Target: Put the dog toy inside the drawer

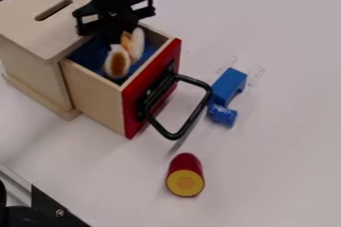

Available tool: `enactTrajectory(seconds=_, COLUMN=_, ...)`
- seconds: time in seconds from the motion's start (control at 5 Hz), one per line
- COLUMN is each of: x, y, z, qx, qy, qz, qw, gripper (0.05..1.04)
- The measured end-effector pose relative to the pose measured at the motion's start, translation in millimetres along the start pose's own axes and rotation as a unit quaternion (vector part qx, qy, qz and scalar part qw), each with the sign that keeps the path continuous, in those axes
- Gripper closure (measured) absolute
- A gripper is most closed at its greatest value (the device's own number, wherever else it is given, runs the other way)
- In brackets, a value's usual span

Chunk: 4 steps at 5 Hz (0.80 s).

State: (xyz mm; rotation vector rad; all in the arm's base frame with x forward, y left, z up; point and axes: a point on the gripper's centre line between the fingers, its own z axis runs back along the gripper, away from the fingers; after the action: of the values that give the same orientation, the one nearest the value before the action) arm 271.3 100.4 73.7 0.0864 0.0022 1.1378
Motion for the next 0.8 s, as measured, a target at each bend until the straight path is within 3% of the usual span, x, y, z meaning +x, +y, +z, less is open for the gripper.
enactTrajectory(seconds=0.2, x=1.4, y=0.6, z=-3.7, qx=0.003, qy=0.001, qz=0.005, qw=1.0000, gripper=0.909)
enactTrajectory(seconds=0.4, x=-1.3, y=-0.1, z=-2.5, qx=0.006, qy=0.007, qz=-0.001, qw=1.0000, gripper=0.665)
enactTrajectory(seconds=0.6, x=-3.0, y=-1.5, z=-2.3, qx=0.007, qy=0.006, qz=-0.011, qw=0.9999, gripper=0.343)
enactTrajectory(seconds=0.8, x=-5.7, y=-3.1, z=4.9, qx=-0.006, qy=0.008, qz=-0.013, qw=0.9999, gripper=0.099)
